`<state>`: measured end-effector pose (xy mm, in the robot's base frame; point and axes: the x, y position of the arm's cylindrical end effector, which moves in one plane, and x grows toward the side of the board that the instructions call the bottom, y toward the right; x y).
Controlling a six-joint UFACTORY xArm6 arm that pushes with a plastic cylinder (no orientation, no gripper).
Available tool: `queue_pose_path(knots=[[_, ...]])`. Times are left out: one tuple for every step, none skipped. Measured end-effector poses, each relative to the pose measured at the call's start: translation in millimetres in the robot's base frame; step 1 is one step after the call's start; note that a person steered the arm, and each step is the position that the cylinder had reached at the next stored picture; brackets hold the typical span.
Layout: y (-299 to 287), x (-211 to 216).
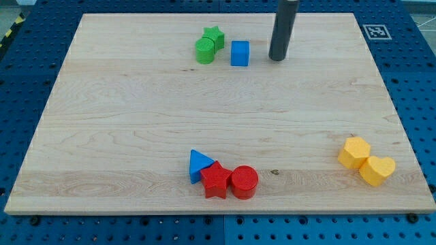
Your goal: Move your arm to bottom center
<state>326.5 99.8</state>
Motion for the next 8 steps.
queue_pose_path(knots=[[-26,0],[-61,0],[-72,0],[-57,18],[-71,82],[-114,106],[-159,107],[-191,138]])
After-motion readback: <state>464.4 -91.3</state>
